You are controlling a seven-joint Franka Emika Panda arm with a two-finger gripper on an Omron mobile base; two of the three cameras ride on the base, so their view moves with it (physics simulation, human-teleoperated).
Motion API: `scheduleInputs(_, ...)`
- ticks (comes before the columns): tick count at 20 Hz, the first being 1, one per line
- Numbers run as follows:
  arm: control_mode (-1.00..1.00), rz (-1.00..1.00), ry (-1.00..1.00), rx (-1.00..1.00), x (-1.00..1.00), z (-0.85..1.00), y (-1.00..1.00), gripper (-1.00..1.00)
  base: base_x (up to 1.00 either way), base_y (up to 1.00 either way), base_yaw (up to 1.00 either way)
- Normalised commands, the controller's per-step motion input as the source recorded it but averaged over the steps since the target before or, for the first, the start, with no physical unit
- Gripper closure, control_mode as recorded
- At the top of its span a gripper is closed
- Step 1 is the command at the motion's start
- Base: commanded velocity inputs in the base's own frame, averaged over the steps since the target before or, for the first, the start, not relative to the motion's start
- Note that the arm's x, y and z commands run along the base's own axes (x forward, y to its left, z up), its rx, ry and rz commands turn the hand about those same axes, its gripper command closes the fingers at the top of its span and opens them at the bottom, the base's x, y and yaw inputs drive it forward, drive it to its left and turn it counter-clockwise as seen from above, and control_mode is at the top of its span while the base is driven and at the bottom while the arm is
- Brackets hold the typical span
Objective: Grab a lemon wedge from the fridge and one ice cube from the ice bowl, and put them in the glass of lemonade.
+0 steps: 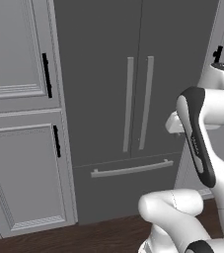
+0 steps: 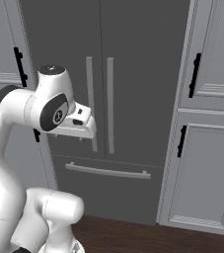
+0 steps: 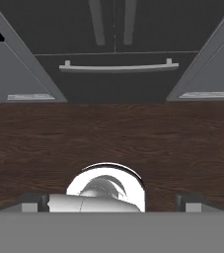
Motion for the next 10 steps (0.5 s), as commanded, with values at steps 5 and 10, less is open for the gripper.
scheduleInputs(5, 1.0, 0.0, 0.0, 0.0, 0.0, 0.0, 0.0, -1.0, -0.14, -0.09, 0.0)
scheduleInputs(10, 1.0, 0.0, 0.0, 0.0, 0.0, 0.0, 0.0, -1.0, -0.3, -0.04, 0.0)
